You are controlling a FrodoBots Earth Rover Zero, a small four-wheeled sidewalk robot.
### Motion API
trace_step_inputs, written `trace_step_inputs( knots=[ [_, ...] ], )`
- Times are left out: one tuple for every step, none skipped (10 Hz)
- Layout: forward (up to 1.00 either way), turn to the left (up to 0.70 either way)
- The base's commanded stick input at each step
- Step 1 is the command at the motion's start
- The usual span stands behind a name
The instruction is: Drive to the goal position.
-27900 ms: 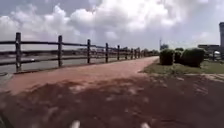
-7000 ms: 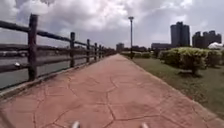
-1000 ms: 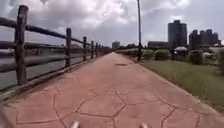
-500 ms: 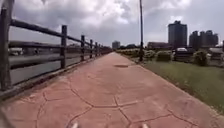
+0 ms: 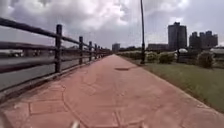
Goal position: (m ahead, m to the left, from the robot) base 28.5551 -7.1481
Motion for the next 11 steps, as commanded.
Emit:
trace_step_inputs(
  knots=[
    [0.7,0.0],
    [0.7,0.0],
    [0.7,0.0],
    [0.7,0.0],
    [0.7,0.0],
    [0.7,0.0],
    [0.7,0.0],
    [0.7,0.0],
    [0.7,0.0],
    [0.7,0.0],
    [0.7,0.0]
  ],
)
